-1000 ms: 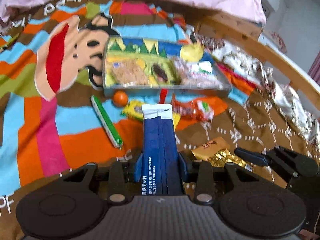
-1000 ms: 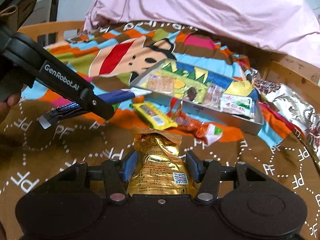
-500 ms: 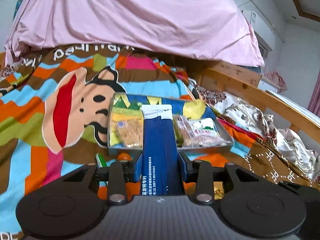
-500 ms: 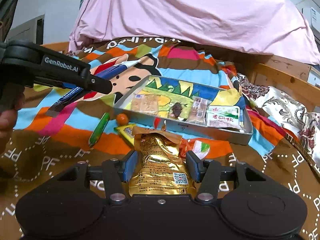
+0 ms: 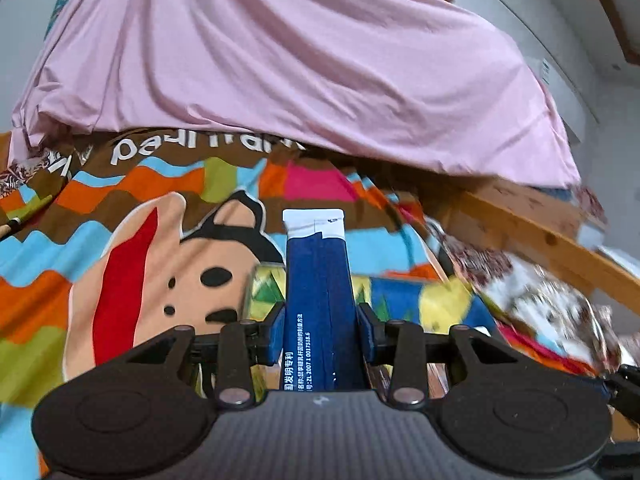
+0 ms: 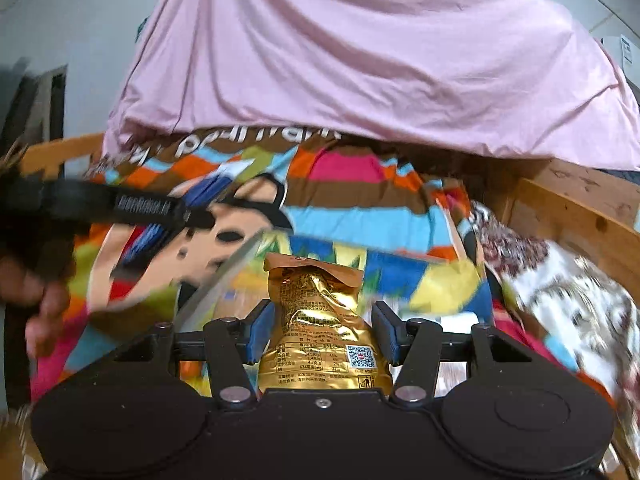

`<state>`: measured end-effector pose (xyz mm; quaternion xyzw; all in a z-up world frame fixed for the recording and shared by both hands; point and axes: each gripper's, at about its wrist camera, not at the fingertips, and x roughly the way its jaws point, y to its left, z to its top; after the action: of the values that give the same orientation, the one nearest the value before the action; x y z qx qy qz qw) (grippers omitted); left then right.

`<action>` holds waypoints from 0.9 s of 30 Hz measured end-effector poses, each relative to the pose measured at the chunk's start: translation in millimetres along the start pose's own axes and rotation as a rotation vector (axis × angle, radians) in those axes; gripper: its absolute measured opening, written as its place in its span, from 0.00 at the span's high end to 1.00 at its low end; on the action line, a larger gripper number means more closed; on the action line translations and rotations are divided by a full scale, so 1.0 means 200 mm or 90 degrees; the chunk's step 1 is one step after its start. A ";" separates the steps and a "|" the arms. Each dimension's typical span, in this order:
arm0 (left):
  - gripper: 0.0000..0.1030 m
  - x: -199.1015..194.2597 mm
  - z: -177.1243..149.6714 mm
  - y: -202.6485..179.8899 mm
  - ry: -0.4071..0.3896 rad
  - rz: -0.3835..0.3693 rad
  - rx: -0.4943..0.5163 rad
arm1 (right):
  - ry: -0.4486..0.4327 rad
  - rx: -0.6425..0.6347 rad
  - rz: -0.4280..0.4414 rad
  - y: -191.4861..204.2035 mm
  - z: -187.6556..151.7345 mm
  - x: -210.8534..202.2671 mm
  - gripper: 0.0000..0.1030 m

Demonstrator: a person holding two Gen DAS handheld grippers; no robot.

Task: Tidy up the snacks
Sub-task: 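Carry both held packs up and over the tin tray, then lower both packs into the tray and open both tools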

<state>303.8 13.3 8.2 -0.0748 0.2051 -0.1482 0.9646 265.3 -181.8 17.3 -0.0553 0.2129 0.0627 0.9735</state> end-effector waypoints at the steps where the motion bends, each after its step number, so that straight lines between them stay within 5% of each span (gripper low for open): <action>1: 0.61 0.04 0.01 0.01 -0.007 0.006 -0.005 | -0.007 -0.008 -0.004 0.00 0.02 0.05 0.46; 11: 0.61 0.35 -0.08 0.06 0.029 0.001 0.032 | -0.005 -0.046 -0.040 0.01 -0.05 0.44 0.46; 27: 0.61 0.57 -0.24 0.10 0.114 0.012 0.043 | 0.067 -0.106 -0.034 0.11 -0.22 0.69 0.46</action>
<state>388.0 -7.9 -82.5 -0.0270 0.2859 -0.1516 0.9458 368.8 -151.9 -82.8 -0.1450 0.2560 0.0509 0.9544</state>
